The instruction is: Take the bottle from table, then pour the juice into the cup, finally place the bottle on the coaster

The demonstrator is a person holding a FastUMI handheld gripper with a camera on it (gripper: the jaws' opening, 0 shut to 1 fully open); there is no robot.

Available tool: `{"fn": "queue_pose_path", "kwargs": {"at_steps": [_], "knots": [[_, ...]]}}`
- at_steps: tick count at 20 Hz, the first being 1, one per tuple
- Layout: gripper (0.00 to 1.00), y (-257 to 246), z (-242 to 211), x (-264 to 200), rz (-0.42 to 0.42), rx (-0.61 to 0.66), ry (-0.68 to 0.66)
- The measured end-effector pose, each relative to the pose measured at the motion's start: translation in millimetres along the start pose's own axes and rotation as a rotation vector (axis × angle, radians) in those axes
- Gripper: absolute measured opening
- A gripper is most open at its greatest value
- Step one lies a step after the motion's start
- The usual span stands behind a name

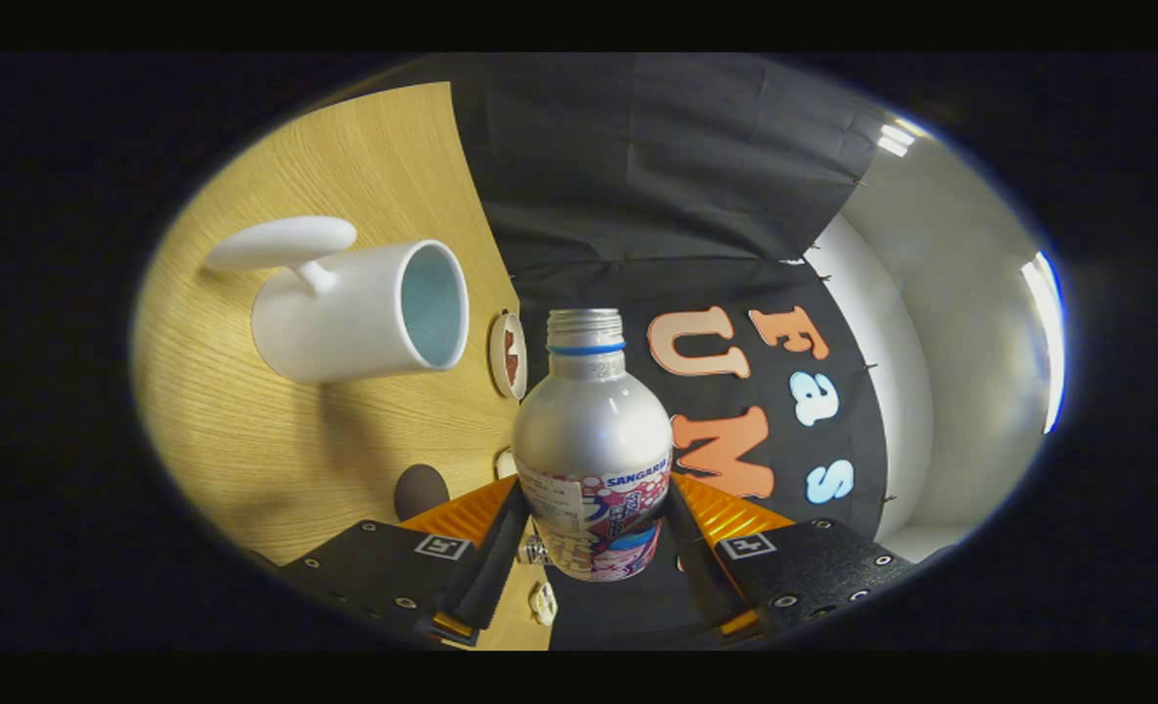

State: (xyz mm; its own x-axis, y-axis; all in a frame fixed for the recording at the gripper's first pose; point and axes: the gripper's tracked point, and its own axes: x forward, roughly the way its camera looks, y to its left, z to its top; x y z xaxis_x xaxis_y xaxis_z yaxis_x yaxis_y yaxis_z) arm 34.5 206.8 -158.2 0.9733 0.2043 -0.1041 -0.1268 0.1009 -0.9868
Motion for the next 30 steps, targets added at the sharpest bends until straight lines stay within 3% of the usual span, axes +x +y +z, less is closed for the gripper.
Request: {"fn": "queue_pose_path", "kwargs": {"at_steps": [14,30], "knots": [[0.77,-7,3,10,-0.013,-0.218,-0.038],[0.77,-16,5,13,-0.002,-0.304,-0.076]]}}
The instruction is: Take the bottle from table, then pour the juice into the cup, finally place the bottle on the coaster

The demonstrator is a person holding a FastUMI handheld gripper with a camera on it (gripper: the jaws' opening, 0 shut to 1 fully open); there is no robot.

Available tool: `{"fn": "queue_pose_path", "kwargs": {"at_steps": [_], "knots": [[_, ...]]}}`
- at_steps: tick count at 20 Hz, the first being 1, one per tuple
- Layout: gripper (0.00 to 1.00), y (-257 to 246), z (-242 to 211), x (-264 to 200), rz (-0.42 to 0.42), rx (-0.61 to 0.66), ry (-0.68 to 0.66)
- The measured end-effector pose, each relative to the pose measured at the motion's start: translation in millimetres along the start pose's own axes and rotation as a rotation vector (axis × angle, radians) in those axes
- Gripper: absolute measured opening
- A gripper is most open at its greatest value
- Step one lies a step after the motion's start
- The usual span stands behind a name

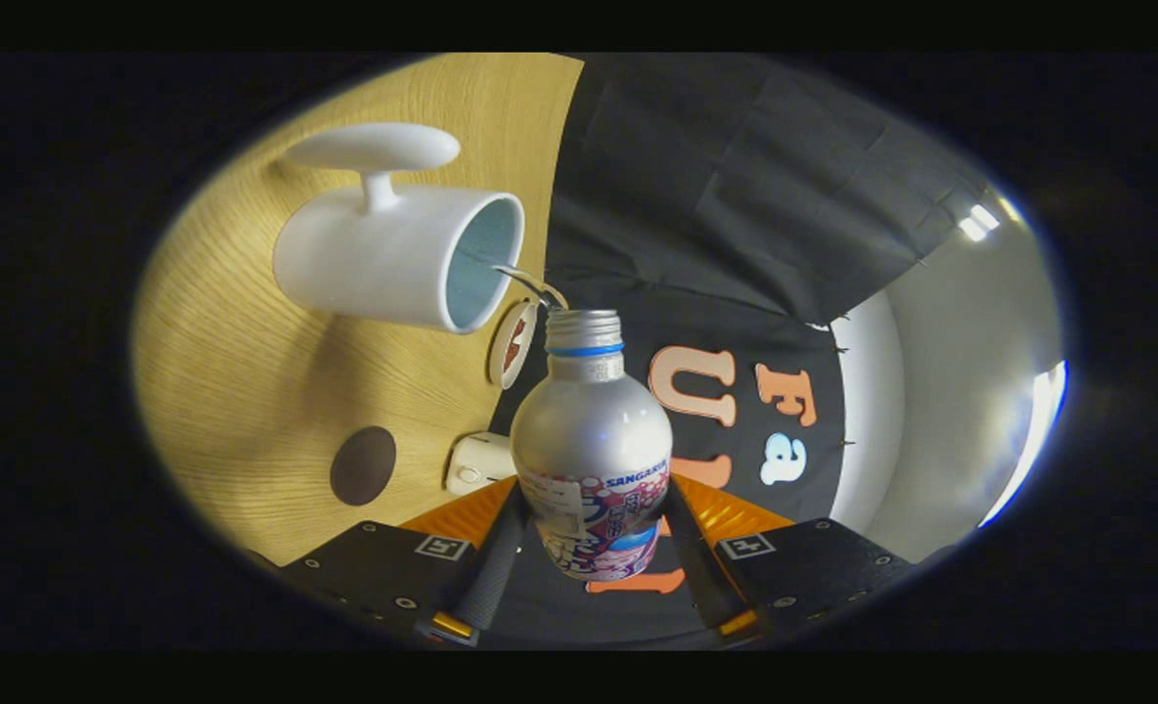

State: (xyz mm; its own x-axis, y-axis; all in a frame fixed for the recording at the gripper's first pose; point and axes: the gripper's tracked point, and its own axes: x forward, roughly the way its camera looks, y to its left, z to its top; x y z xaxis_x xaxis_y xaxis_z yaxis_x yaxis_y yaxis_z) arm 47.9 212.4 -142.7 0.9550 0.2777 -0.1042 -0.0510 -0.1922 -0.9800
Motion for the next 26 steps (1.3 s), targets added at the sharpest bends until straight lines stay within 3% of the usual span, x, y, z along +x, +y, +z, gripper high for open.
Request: {"fn": "queue_pose_path", "kwargs": {"at_steps": [26], "knots": [[0.77,-14,5,4,-0.032,-0.164,-0.048]]}}
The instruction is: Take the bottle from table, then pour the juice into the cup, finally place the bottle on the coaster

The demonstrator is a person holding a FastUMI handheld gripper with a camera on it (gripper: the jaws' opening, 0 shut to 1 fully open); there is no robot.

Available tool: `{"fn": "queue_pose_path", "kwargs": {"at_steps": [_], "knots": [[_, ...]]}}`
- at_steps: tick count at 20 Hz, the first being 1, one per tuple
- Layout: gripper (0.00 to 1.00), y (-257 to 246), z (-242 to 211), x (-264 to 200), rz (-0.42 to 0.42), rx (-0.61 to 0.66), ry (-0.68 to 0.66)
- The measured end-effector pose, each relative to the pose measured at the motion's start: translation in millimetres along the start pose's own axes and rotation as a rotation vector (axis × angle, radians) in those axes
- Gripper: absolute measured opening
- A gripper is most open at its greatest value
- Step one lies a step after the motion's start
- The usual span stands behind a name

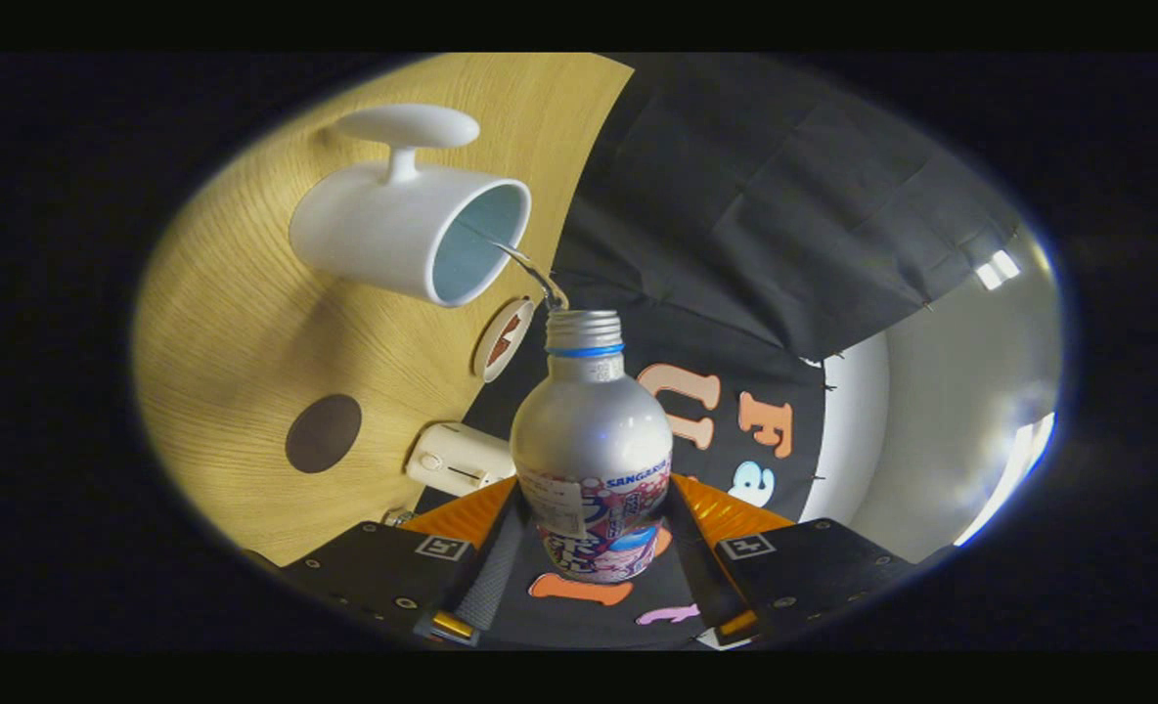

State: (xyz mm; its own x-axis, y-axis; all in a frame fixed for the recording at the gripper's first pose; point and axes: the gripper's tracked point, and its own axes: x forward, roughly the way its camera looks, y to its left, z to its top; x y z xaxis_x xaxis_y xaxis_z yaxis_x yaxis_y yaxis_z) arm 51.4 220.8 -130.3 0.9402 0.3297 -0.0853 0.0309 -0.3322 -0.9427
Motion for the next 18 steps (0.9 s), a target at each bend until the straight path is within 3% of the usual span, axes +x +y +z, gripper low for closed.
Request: {"fn": "queue_pose_path", "kwargs": {"at_steps": [18], "knots": [[0.77,-15,8,14,0.005,-0.151,-0.08]]}}
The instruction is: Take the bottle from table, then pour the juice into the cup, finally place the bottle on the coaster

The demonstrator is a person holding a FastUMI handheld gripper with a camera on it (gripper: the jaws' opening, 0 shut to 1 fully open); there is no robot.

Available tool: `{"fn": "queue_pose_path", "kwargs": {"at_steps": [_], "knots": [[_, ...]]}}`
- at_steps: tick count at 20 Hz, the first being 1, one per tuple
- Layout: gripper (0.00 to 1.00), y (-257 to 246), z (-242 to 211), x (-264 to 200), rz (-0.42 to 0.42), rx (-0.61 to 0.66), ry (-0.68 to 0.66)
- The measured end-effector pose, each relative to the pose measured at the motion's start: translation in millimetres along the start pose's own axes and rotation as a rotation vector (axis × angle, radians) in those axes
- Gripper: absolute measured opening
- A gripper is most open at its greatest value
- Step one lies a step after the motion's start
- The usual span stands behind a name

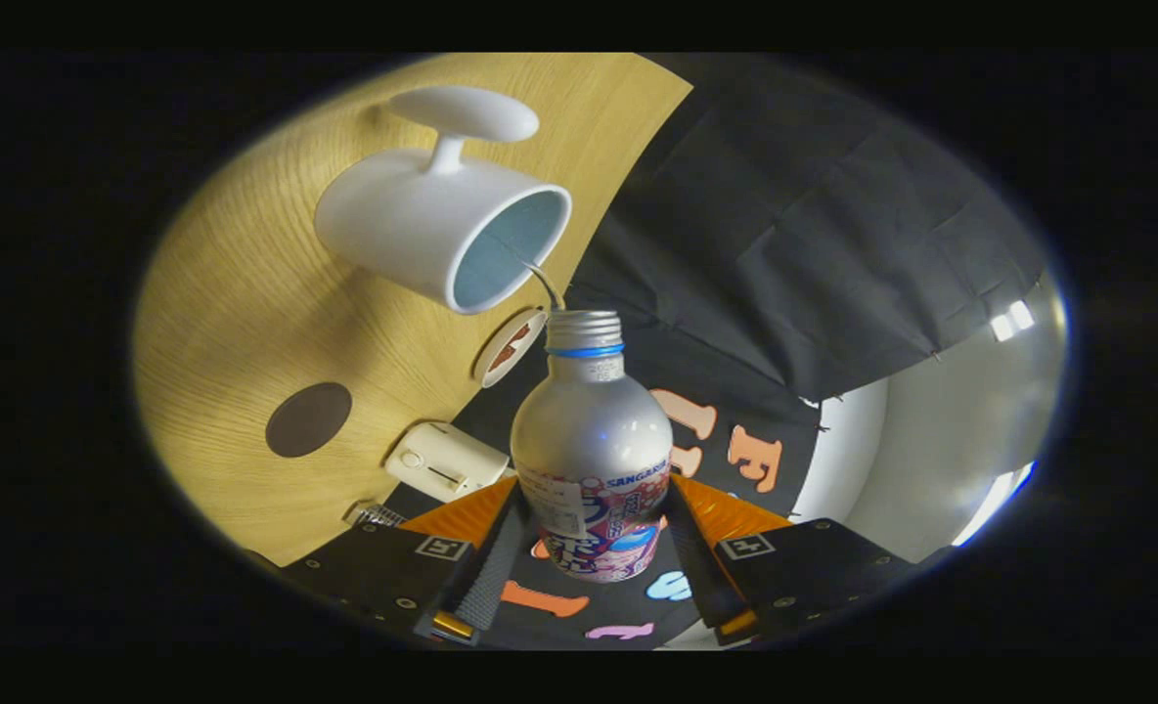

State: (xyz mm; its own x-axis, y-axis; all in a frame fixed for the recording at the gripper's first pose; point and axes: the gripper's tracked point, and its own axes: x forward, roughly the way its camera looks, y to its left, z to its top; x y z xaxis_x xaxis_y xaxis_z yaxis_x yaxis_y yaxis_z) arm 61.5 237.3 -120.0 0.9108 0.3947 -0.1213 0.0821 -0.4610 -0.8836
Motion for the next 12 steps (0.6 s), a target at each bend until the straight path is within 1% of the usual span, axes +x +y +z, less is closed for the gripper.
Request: {"fn": "queue_pose_path", "kwargs": {"at_steps": [12], "knots": [[0.77,-12,2,3,-0.053,-0.084,-0.025]]}}
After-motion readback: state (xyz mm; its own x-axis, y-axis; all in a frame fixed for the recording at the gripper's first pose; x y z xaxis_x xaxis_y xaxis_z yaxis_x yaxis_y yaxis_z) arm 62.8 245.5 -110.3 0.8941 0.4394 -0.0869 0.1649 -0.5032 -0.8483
